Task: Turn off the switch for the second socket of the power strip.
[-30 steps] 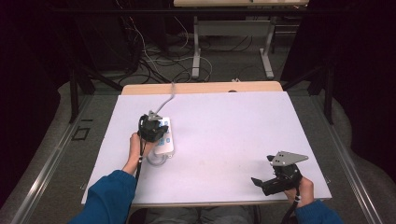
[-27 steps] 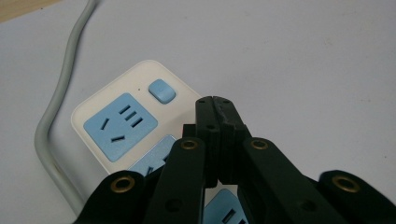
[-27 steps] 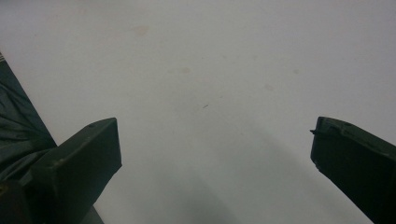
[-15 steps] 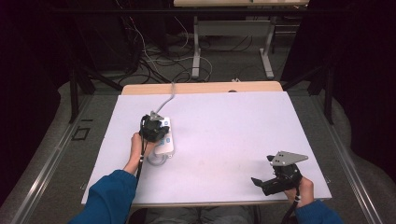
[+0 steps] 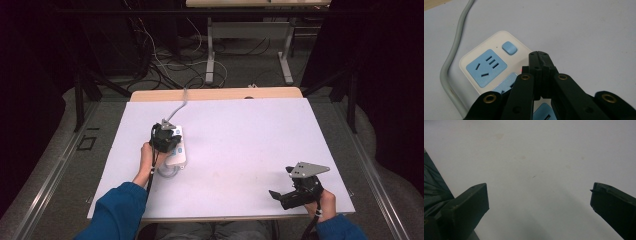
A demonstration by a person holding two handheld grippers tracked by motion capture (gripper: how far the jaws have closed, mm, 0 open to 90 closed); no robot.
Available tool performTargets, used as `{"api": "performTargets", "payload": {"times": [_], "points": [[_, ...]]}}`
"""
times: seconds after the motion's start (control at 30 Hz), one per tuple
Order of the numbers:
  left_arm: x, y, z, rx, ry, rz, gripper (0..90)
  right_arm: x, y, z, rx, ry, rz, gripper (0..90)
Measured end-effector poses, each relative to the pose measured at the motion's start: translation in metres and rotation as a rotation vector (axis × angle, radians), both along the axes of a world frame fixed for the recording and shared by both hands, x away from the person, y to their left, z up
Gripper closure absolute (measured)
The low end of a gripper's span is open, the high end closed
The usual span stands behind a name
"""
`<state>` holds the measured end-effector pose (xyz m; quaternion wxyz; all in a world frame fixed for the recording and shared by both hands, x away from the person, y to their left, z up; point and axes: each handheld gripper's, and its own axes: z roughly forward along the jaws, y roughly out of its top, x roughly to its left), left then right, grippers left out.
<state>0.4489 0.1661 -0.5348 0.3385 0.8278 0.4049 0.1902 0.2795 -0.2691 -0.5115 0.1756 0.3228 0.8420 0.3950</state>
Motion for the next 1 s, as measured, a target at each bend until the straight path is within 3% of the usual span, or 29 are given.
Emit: {"api": "performTargets", "payload": {"times": [1.0], "points": [[-0.0016,0.0006,-0.0022,-0.014,-0.015,0.006,90.0,-0.0002,0.0000,-0.0002,0.000,-0.001,-0.004,1.3]]}}
